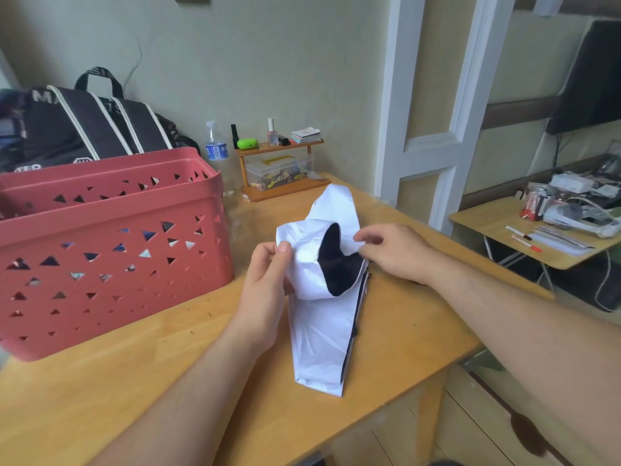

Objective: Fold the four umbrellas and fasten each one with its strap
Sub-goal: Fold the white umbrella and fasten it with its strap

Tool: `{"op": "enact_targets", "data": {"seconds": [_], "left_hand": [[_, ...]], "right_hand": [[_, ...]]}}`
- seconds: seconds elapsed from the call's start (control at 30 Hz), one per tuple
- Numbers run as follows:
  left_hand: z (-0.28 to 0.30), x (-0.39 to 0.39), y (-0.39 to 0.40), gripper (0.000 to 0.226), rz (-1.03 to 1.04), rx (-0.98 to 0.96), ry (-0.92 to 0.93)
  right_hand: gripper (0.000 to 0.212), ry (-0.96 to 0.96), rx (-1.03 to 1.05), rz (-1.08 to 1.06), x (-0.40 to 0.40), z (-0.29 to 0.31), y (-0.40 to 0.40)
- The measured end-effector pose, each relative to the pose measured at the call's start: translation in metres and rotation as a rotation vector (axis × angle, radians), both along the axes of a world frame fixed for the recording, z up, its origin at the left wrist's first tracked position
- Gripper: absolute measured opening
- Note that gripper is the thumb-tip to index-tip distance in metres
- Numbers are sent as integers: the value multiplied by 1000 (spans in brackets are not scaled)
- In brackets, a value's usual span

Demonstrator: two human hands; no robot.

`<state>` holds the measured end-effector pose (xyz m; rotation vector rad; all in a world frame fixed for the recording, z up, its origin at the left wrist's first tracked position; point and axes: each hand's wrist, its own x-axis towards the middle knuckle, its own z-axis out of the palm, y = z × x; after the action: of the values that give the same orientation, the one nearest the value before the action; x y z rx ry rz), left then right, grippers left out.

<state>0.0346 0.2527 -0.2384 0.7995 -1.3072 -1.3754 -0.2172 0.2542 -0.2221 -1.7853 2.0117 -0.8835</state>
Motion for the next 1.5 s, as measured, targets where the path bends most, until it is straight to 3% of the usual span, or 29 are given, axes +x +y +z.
{"op": "enact_targets", "data": {"seconds": [0.07,0.13,0.27,0.37,0.53,0.6,0.77,0.87,0.93,0.97,1.0,1.07,1.23,1.3,1.4,1.5], "left_hand": [[-1,-4,1,37,5,-12,-22],[-3,-7,1,33,24,-17,-57],[4,-2,0,33,275,-233,-341],[15,4,8,36,299,-294,-459],[31,17,17,33,47,19,-219],[28,20,19,28,-36,32,-210],[18,27,25,26,14,-397,-347],[14,31,20,33,7,-528,-351],[9,33,16,41,57,-598,-397],[8,32,16,43,99,-624,-419],[7,32,15,42,139,-639,-427],[7,30,14,37,173,-650,-415],[5,29,17,27,45,-536,-325],[4,29,20,28,10,-493,-289],[2,31,24,30,-12,-409,-206],[-3,30,30,28,-16,-364,-165]], "right_hand": [[45,246,101,80,-4,-9,8],[46,391,69,97,-9,-22,10],[35,394,-128,15,-5,-35,7],[29,386,-185,-70,2,-40,2],[18,175,-215,-187,5,-47,-11],[17,155,-245,-198,4,-50,-15],[33,279,-296,-194,12,-48,-5],[35,81,-400,-288,31,-33,32],[22,-93,-464,-212,46,-29,73],[15,-75,-497,-112,56,-30,95],[11,-2,-500,11,67,-33,114],[25,162,-417,209,91,-45,138],[37,394,-181,323,119,-68,137],[39,230,-137,338,117,-64,136],[26,-149,-387,90,106,-53,135],[31,-210,-529,-173,99,-36,128]]}}
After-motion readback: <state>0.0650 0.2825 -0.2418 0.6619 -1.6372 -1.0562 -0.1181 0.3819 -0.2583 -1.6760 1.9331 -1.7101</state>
